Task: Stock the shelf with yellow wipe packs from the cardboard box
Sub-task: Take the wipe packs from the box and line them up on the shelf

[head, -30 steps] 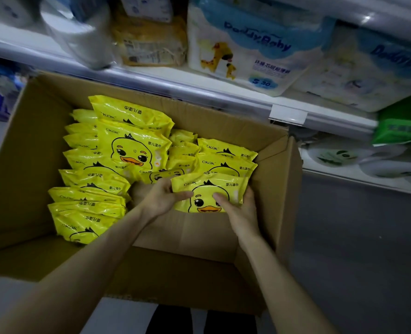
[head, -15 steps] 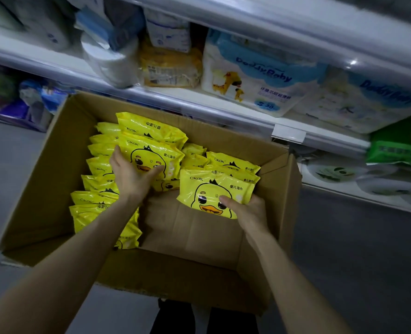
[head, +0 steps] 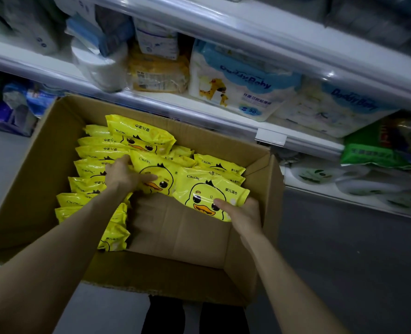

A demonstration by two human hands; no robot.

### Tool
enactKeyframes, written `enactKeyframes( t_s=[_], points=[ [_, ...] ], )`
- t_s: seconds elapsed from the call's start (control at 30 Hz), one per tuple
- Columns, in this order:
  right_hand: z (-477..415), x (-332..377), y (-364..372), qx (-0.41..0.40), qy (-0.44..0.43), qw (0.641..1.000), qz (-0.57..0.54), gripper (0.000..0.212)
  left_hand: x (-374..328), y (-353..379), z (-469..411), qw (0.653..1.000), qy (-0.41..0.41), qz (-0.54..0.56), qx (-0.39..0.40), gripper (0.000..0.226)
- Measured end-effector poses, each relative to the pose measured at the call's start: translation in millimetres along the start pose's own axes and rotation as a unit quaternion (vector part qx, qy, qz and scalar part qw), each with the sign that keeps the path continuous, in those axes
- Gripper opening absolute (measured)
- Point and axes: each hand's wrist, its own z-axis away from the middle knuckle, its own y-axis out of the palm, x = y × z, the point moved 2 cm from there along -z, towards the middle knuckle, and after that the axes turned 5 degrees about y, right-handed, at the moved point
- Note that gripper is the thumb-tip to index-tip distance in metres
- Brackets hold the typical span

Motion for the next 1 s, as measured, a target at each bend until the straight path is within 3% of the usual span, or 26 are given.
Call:
enactKeyframes(
  t_s=[0.27,0.37,0.57,1.0],
  points=[
    [32,30,-32,-0.005,-0.037,0.999,-0.007,0.018,-19,-6,50,0.989,0.065,0.039,0.13,0.05],
    [56,52,-52,-0.016,-0.069,0.997,-0.017,0.021,-38,-33,71,0.984,0.1,0.086,0.122,0.03],
    [122,123,-105,-0.038,-0.158,0.985,-0.053,0.025,-131,-121,132,0.941,0.224,0.219,0.126,0.013],
    [263,289,-284,-0.138,-0.353,0.917,-0.126,0.024,-350,-257,258,0.848,0.443,0.287,0.06,0.019]
  ],
)
